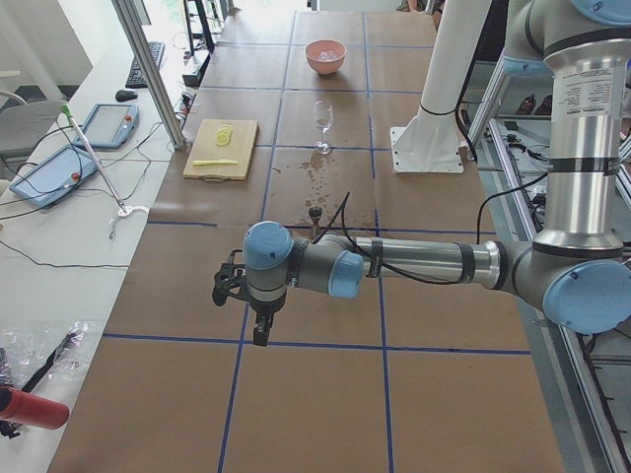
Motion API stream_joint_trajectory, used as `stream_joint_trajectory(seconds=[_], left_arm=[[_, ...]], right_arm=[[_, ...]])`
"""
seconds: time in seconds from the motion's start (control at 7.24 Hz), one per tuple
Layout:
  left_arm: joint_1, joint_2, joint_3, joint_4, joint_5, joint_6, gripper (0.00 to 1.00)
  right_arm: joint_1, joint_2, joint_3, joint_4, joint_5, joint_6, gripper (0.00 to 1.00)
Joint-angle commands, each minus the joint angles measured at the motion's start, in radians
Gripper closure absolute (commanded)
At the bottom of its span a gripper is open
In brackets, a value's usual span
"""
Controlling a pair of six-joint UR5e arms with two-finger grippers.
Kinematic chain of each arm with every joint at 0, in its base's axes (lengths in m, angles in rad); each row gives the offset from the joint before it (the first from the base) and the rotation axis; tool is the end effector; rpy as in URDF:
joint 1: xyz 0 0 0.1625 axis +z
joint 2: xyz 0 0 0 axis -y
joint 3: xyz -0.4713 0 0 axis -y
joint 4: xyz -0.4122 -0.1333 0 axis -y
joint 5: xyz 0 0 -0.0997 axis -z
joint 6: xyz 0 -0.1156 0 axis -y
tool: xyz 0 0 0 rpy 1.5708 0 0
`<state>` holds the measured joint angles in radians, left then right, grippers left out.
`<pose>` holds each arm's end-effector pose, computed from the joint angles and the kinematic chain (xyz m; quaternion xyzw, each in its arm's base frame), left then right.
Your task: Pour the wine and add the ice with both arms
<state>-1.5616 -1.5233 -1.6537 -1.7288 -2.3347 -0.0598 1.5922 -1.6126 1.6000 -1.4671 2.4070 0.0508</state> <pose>-0.0487 -0.5039 0.6814 0.0767 0.3739 0.0126 0.9242 0.0582 -0.4977 0.7067 0.0356 -0.4062 0.0145 0.9130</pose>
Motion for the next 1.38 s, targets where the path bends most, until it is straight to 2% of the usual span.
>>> stream_joint_trajectory(seconds=[0.0,0.28,0.55,0.69,0.97,1.1,1.24], left_arm=[[0.000,-0.001,-0.004,-0.002,0.000,0.000,0.00],[0.000,-0.003,-0.102,0.006,0.005,-0.005,0.00],[0.020,-0.012,-0.289,0.028,0.009,-0.143,0.00],[0.069,-0.012,-0.349,0.029,0.011,-0.247,0.00],[0.199,-0.006,-0.472,0.014,0.076,-0.435,0.00],[0.250,0.002,-0.526,-0.026,0.092,-0.540,0.00],[0.350,0.068,-0.584,-0.123,0.157,-0.677,0.00]], right_arm=[[0.000,-0.004,0.000,0.004,-0.003,0.000,0.00],[0.000,-0.006,0.000,0.004,0.001,0.003,0.00],[0.000,-0.007,-0.002,0.005,-0.002,0.004,0.00],[0.000,-0.007,-0.005,0.007,-0.002,0.009,0.00],[0.000,-0.009,-0.006,0.007,0.000,0.012,0.00],[0.000,-0.009,-0.006,0.007,0.000,0.014,0.00],[0.000,-0.007,-0.008,0.005,0.000,0.014,0.00]])
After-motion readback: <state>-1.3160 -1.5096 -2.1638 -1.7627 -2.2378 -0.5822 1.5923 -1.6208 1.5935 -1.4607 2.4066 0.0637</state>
